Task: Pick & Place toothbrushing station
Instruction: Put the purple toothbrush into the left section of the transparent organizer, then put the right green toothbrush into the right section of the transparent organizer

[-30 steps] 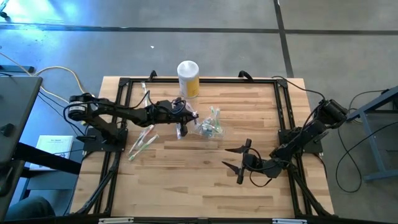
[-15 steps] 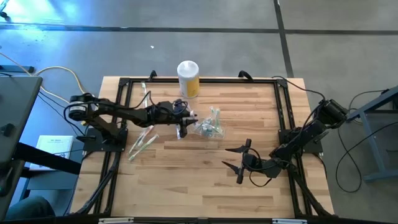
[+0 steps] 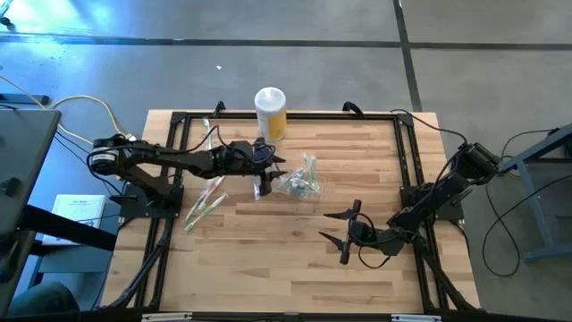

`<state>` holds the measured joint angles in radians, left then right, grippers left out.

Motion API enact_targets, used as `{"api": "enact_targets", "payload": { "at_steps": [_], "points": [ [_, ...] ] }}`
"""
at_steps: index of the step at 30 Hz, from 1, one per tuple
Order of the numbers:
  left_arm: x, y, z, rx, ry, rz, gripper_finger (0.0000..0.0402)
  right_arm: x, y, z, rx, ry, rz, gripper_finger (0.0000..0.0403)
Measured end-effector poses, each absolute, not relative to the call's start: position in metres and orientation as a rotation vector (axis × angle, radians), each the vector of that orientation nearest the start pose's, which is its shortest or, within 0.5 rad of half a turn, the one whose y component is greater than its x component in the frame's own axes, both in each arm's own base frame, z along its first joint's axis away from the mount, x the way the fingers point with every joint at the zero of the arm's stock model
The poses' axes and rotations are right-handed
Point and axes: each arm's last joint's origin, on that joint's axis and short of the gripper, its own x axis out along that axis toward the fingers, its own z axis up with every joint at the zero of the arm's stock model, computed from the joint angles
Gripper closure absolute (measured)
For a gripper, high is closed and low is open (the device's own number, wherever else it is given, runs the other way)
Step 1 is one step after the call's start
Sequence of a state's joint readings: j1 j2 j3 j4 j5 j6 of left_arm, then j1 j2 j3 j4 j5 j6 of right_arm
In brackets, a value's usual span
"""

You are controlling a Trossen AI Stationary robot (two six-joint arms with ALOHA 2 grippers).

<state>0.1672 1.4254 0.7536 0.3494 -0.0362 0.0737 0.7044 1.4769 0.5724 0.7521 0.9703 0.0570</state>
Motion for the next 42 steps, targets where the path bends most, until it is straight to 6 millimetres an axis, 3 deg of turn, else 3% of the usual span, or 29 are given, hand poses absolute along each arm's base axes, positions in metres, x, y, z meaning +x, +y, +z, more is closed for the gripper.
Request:
{"api": "enact_targets", "payload": {
  "at_steps": [6, 11, 15, 20, 27, 37, 42],
  "points": [
    [0.310, 0.044, 0.256, 0.234, 0.338, 0.222, 0.0224, 0.227, 0.160, 0.198, -0.055, 0.095, -0.269, 0.0165],
    [0.316, 0.037, 0.280, 0.278, 0.424, 0.231, 0.0224, 0.227, 0.160, 0.196, -0.048, 0.108, -0.270, 0.0165],
    [0.307, 0.028, 0.303, 0.330, 0.571, 0.194, 0.0224, 0.227, 0.160, 0.195, -0.049, 0.118, -0.269, 0.0165],
    [0.281, 0.011, 0.318, 0.373, 0.819, 0.095, 0.0224, 0.226, 0.160, 0.191, -0.023, 0.140, -0.274, 0.0165],
    [0.245, -0.011, 0.308, 0.374, 1.127, 0.024, 0.0224, 0.226, 0.159, 0.189, -0.001, 0.147, -0.281, 0.0165],
    [0.214, -0.013, 0.291, -0.069, 1.432, 0.250, 0.0224, 0.228, 0.156, 0.190, 0.004, 0.143, -0.294, 0.0165],
    [0.205, -0.015, 0.270, -0.227, 1.540, 0.310, 0.0224, 0.229, 0.156, 0.189, 0.001, 0.152, -0.271, 0.0165]
  ]
}}
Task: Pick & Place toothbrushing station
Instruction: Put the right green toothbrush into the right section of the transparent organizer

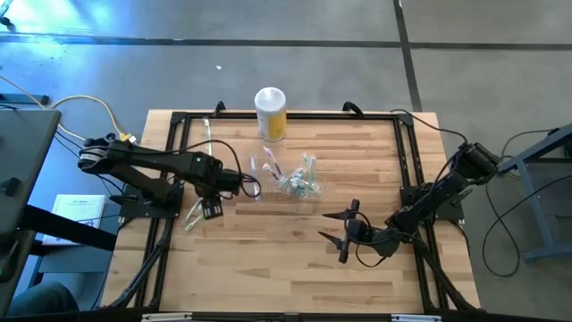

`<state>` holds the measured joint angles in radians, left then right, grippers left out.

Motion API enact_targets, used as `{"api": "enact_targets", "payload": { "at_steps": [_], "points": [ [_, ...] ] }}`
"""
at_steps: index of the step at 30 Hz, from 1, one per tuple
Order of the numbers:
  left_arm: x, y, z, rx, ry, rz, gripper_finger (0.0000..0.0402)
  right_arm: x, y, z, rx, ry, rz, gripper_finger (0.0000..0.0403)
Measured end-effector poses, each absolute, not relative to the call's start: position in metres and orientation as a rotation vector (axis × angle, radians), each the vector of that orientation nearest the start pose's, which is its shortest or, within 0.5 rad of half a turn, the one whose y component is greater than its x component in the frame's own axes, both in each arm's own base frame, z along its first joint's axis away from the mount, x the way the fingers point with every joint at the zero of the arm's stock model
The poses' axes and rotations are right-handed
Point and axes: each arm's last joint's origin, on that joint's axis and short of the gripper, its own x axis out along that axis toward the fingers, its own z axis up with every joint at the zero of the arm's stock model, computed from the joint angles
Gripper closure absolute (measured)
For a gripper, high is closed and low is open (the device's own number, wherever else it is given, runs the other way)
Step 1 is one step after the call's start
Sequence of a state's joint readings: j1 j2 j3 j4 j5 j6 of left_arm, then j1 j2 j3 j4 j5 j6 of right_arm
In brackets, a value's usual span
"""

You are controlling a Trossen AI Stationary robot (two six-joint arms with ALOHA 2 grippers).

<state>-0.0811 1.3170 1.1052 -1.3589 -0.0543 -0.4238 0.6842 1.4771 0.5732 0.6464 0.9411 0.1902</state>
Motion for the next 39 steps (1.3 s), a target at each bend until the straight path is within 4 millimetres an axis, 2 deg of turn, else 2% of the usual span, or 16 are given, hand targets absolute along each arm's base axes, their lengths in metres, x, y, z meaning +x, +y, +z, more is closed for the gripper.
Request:
{"api": "enact_targets", "payload": {
  "at_steps": [8, 14, 19, 25, 39],
  "points": [
    [0.188, -0.019, 0.218, -0.409, 1.673, 0.409, 0.0224, 0.229, 0.156, 0.189, -0.039, 0.160, -0.269, 0.0165],
    [0.179, -0.040, 0.192, -0.419, 1.666, 0.439, 0.0224, 0.236, 0.145, 0.189, -0.090, 0.168, -0.305, 0.0165],
    [0.172, -0.065, 0.188, -0.449, 1.654, 0.474, 0.0224, 0.248, 0.129, 0.189, -0.082, 0.189, -0.265, 0.0165],
    [0.169, -0.084, 0.188, -0.445, 1.582, 0.480, 0.0224, 0.260, 0.112, 0.190, -0.044, 0.192, -0.192, 0.0165],
    [0.166, -0.086, 0.188, -0.506, 1.550, 0.605, 0.0224, 0.267, 0.101, 0.193, -0.064, 0.169, -0.105, 0.0165]
  ]
}}
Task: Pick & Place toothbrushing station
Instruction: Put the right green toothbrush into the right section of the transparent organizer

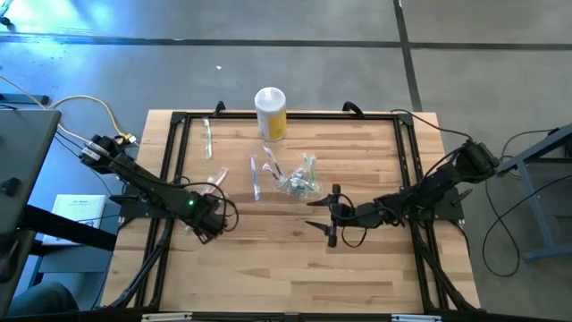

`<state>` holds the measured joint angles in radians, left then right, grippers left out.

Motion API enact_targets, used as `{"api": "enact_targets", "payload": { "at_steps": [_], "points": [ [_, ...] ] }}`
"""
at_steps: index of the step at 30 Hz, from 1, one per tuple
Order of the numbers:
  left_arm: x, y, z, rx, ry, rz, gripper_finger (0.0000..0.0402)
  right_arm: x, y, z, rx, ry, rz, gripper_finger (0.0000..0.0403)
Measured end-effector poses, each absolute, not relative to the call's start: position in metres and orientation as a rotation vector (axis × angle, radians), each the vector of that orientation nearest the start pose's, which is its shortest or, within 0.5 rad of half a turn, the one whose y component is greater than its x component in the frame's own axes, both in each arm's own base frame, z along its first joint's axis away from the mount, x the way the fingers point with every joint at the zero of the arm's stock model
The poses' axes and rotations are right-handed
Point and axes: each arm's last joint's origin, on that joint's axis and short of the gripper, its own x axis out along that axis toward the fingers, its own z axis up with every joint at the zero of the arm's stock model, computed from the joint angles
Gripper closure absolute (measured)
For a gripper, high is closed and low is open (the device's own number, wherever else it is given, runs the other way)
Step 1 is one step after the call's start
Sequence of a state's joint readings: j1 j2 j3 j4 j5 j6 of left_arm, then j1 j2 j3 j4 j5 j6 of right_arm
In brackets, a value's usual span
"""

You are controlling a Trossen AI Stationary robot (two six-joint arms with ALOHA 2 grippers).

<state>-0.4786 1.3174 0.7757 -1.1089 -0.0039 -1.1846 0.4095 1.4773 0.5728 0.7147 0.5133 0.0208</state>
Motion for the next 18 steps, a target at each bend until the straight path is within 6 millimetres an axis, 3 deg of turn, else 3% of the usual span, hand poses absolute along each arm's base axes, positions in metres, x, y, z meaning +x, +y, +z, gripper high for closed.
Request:
{"api": "enact_targets", "payload": {
  "at_steps": [7, 18],
  "points": [
    [0.162, -0.084, 0.182, -0.468, 1.579, 0.598, 0.0224, 0.268, 0.101, 0.195, -0.074, 0.153, -0.100, 0.0165],
    [0.153, -0.080, 0.156, -0.476, 1.597, 0.551, 0.0224, 0.268, 0.102, 0.195, -0.065, 0.152, -0.051, 0.0165]
  ]
}}
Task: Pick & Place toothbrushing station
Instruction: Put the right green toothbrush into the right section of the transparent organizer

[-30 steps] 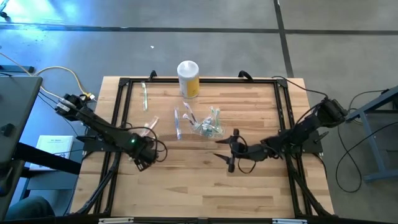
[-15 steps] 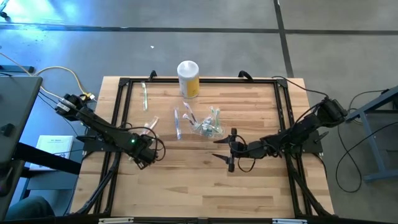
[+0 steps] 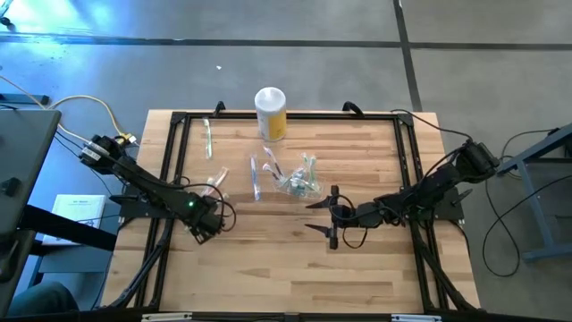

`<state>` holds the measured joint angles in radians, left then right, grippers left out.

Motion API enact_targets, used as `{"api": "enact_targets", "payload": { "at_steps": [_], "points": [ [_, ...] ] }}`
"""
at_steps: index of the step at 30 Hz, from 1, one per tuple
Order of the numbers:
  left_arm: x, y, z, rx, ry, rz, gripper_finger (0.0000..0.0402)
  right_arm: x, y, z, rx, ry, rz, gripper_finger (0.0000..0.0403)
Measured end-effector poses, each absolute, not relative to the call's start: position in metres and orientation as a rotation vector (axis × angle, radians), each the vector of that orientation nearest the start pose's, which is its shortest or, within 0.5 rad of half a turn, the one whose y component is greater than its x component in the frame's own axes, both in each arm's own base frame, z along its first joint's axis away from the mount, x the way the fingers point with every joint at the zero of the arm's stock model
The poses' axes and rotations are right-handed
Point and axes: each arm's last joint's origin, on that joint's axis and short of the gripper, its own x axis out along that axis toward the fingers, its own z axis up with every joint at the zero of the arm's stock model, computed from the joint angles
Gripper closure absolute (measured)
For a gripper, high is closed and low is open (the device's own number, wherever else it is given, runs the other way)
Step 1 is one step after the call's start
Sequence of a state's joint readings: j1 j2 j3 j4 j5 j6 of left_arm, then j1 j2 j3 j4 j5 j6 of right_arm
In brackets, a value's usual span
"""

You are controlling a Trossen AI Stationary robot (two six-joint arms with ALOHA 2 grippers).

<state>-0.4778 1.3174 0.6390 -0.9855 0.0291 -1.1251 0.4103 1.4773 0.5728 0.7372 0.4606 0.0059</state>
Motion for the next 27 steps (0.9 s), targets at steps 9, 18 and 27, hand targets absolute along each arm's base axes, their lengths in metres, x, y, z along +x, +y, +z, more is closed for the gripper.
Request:
{"api": "enact_targets", "payload": {
  "at_steps": [9, 18, 27],
  "points": [
    [0.147, -0.077, 0.138, -0.521, 1.579, 0.539, 0.0224, 0.268, 0.102, 0.195, -0.064, 0.152, -0.051, 0.0165],
    [0.146, -0.078, 0.132, -0.595, 1.590, 0.542, 0.0299, 0.267, 0.104, 0.194, -0.047, 0.159, -0.024, 0.0165],
    [0.148, -0.081, 0.133, -0.536, 1.543, 0.516, 0.0389, 0.267, 0.104, 0.193, -0.041, 0.170, -0.006, 0.0165]
  ]
}}
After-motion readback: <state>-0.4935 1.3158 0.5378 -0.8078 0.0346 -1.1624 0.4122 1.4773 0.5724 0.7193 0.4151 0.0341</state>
